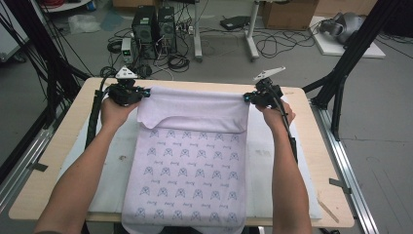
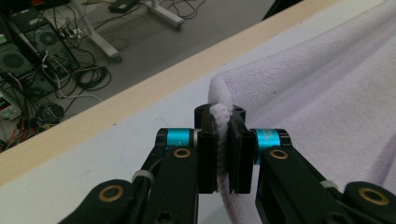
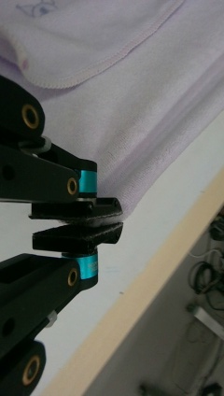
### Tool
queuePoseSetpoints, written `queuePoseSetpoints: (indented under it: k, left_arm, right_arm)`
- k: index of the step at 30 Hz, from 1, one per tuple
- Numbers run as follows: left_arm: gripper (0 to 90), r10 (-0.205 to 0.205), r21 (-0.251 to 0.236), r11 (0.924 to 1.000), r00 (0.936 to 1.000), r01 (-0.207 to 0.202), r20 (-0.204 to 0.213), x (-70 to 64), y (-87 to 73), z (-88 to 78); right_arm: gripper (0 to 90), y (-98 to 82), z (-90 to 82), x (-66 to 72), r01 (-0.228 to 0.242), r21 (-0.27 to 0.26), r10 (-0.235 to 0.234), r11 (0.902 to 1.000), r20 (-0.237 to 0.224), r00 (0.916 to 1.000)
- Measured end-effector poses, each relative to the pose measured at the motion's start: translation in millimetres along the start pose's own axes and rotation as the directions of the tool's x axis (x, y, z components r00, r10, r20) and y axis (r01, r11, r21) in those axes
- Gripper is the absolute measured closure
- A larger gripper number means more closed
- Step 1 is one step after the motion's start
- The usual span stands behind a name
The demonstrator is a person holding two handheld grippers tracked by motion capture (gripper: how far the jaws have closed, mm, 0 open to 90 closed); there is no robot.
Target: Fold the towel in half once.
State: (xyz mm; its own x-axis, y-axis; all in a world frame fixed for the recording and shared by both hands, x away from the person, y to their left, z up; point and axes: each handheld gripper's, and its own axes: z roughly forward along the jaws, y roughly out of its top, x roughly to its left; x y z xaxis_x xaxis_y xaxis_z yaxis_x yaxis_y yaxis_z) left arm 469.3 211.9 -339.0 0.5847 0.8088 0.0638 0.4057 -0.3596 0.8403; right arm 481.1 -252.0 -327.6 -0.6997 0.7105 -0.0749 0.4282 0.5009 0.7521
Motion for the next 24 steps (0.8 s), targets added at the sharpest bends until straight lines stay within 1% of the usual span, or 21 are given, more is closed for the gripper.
queuePoseSetpoints:
  k: [1, 2, 3, 4, 5, 6, 7, 8, 9, 10, 11, 12, 13, 14, 15, 16, 18, 20, 22, 23, 24]
  left_arm:
    - [69.4, -0.012, 0.027, 0.9995, 0.9998, 0.012, -0.014, 2.3, -4.4, 2.7]
    - [61.3, -0.031, 0.041, 0.9987, 0.9994, 0.031, -0.014, 4.9, -10.6, 3.9]
    - [56.4, -0.051, 0.043, 0.9978, 0.9987, 0.051, -0.001, 7.5, -19.8, 4.2]
    - [54.5, -0.055, 0.048, 0.9973, 0.9984, 0.055, 0.009, 8.3, -25.4, 4.0]
    - [53.0, -0.062, 0.046, 0.9971, 0.9979, 0.061, 0.022, 8.5, -33.4, 4.0]
    - [51.8, -0.067, 0.053, 0.9965, 0.9971, 0.065, 0.035, 8.5, -41.2, 3.7]
    - [51.0, -0.067, 0.061, 0.9960, 0.9965, 0.064, 0.048, 7.9, -48.7, 3.3]
    - [50.9, -0.062, 0.067, 0.9960, 0.9964, 0.058, 0.058, 6.7, -55.6, 2.8]
    - [50.7, -0.058, 0.072, 0.9960, 0.9957, 0.053, 0.071, 5.4, -61.7, 2.0]
    - [50.3, -0.059, 0.069, 0.9962, 0.9944, 0.053, 0.088, 3.8, -67.3, 0.7]
    - [50.0, -0.060, 0.067, 0.9963, 0.9926, 0.053, 0.106, 1.7, -72.0, -0.5]
    - [49.9, -0.054, 0.067, 0.9967, 0.9911, 0.046, 0.121, -1.3, -75.8, -1.5]
    - [49.6, -0.056, 0.064, 0.9968, 0.9885, 0.048, 0.141, -4.2, -79.3, -2.7]
    - [48.8, -0.064, 0.062, 0.9966, 0.9833, 0.054, 0.170, -6.3, -82.3, -3.8]
    - [47.1, -0.067, 0.079, 0.9955, 0.9772, 0.052, 0.202, -8.5, -83.4, -4.1]
    - [46.0, -0.063, 0.090, 0.9950, 0.9720, 0.043, 0.226, -11.3, -83.9, -4.8]
    - [45.3, -0.026, 0.053, 0.9985, 0.9673, 0.013, 0.252, -18.6, -85.3, -9.2]
    - [43.8, -0.023, 0.052, 0.9986, 0.9583, 0.008, 0.285, -23.2, -86.5, -11.2]
    - [42.1, 0.001, 0.054, 0.9984, 0.9541, -0.018, 0.299, -26.6, -88.6, -11.6]
    - [42.1, 0.005, 0.054, 0.9983, 0.9498, -0.023, 0.313, -27.6, -89.8, -11.2]
    - [42.1, 0.003, 0.054, 0.9983, 0.9458, -0.021, 0.325, -28.5, -91.0, -9.7]
  right_arm:
    - [73.5, -3.1, 3.4, -0.7, -0.015, 0.008, 0.015, 0.9999, 0.000, 0.9999]
    - [69.9, -8.1, 7.0, -0.8, -0.020, 0.028, 0.020, 0.9994, 0.004, 0.9998]
    - [66.9, -14.6, 10.0, -0.5, -0.027, 0.043, 0.027, 0.9987, 0.007, 0.9996]
    - [63.7, -24.0, 13.0, -0.5, -0.049, 0.042, 0.050, 0.9979, -0.005, 0.9988]
    - [60.5, -29.7, 14.5, -0.1, -0.068, 0.031, 0.069, 0.9972, -0.020, 0.9974]
    - [57.3, -34.9, 17.9, -1.1, -0.103, 0.047, 0.106, 0.9935, -0.063, 0.9924]
    - [54.4, -38.4, 21.8, -0.5, -0.123, 0.082, 0.131, 0.9890, -0.098, 0.9865]
    - [54.4, -40.9, 24.5, 3.0, -0.117, 0.109, 0.130, 0.9872, -0.121, 0.9841]
    - [54.4, -43.4, 25.6, 9.1, -0.090, 0.103, 0.103, 0.9907, -0.139, 0.9848]
    - [54.8, -46.8, 24.7, 17.5, -0.056, 0.068, 0.064, 0.9961, -0.124, 0.9902]
    - [54.4, -49.7, 24.3, 24.1, -0.038, 0.041, 0.043, 0.9984, -0.130, 0.9906]
    - [52.7, -52.7, 25.2, 28.2, -0.052, 0.027, 0.056, 0.9983, -0.164, 0.9849]
    - [50.6, -55.5, 26.9, 31.8, -0.065, 0.034, 0.070, 0.9973, -0.189, 0.9795]
    - [49.6, -58.2, 28.2, 36.0, -0.064, 0.043, 0.072, 0.9970, -0.190, 0.9792]
    - [49.7, -61.2, 28.5, 40.2, -0.057, 0.040, 0.063, 0.9976, -0.188, 0.9801]
    - [49.5, -63.9, 28.5, 43.7, -0.053, 0.036, 0.059, 0.9980, -0.197, 0.9786]
    - [48.1, -69.3, 28.7, 49.7, -0.065, 0.040, 0.072, 0.9971, -0.207, 0.9757]
    - [47.8, -75.6, 29.4, 53.1, -0.056, 0.047, 0.065, 0.9973, -0.209, 0.9758]
    - [46.9, -82.6, 30.4, 54.2, -0.050, 0.063, 0.061, 0.9968, -0.200, 0.9778]
    - [46.9, -86.1, 30.3, 54.6, -0.054, 0.075, 0.068, 0.9957, -0.198, 0.9779]
    - [46.9, -89.4, 30.6, 54.2, -0.061, 0.074, 0.075, 0.9954, -0.202, 0.9765]
